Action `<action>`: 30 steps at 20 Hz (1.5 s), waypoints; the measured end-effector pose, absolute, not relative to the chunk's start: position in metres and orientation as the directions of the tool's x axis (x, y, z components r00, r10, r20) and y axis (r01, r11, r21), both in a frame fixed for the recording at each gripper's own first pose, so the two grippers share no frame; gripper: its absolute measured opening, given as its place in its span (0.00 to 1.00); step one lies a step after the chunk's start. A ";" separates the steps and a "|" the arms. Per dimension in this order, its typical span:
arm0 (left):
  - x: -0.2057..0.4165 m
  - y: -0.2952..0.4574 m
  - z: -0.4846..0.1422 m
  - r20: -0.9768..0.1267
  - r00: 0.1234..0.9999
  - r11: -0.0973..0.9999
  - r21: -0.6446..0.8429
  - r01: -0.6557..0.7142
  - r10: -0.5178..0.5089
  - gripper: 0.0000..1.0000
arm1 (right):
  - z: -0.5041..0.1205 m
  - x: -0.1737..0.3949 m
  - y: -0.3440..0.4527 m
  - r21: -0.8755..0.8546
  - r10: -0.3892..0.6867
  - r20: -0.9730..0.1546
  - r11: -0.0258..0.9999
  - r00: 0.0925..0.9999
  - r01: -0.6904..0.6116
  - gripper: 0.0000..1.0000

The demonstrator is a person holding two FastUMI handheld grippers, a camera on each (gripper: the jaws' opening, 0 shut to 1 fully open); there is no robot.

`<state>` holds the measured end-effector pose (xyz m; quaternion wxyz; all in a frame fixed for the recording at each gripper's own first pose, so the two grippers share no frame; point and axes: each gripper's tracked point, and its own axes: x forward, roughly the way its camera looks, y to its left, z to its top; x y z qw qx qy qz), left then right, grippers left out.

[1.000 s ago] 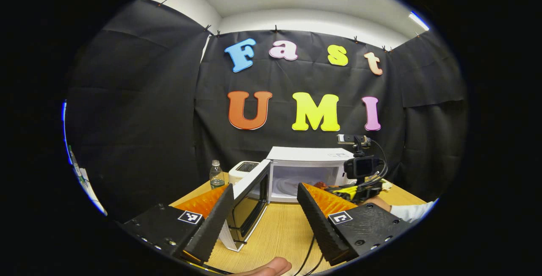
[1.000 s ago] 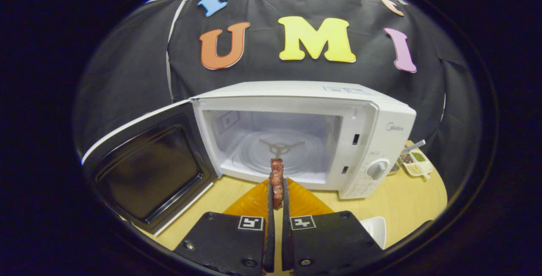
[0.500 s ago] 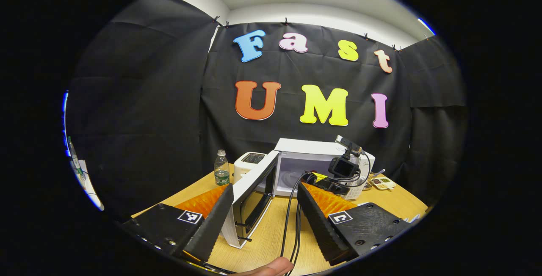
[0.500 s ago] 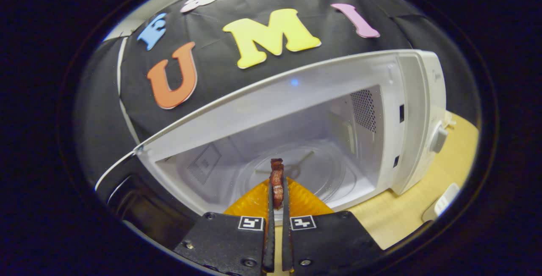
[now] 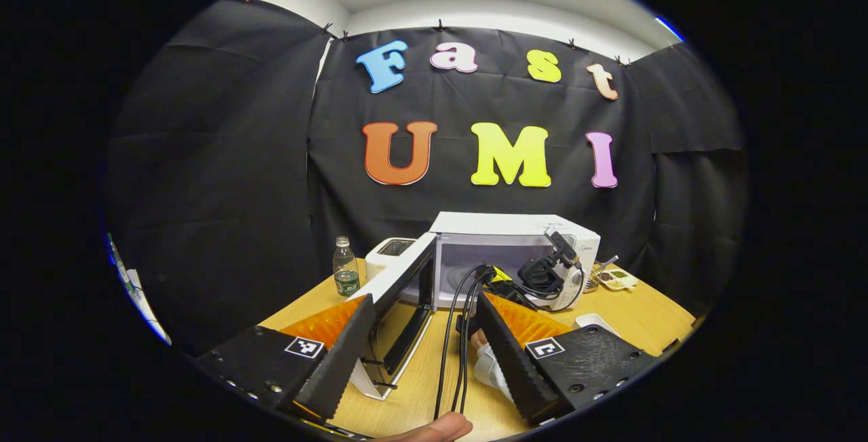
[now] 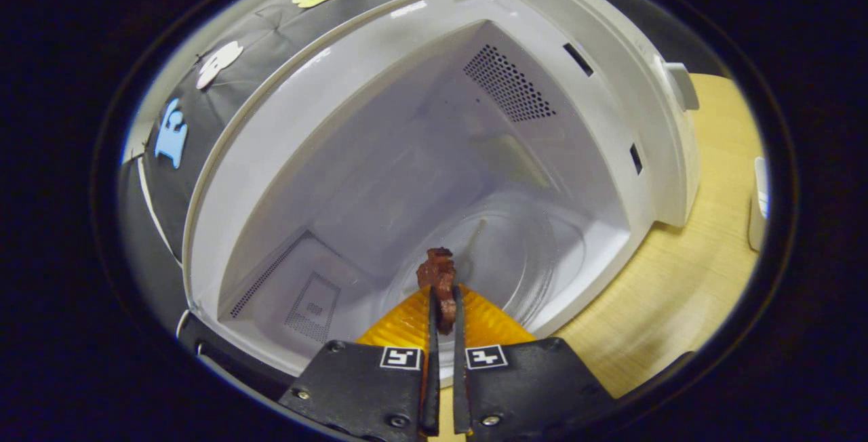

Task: Open the microwave oven with the left hand, put the food in, and close the microwave oven.

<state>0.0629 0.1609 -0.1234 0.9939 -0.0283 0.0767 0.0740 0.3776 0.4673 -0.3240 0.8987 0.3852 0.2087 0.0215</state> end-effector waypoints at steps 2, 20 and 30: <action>0.066 0.158 -0.130 -0.165 0.977 0.988 -0.051 -0.144 0.134 0.92 | -0.325 0.381 0.469 0.695 0.201 -0.353 0.710 0.914 0.112 0.11; 0.044 0.185 -0.135 -0.172 0.976 0.985 -0.080 -0.151 0.135 0.92 | -0.295 0.354 0.432 0.393 0.148 -0.353 0.920 0.924 0.003 0.82; 0.028 0.215 -0.107 -0.083 0.981 0.979 -0.094 -0.181 0.174 0.91 | -0.208 0.250 0.361 0.279 0.268 -0.245 0.940 0.932 -0.197 0.97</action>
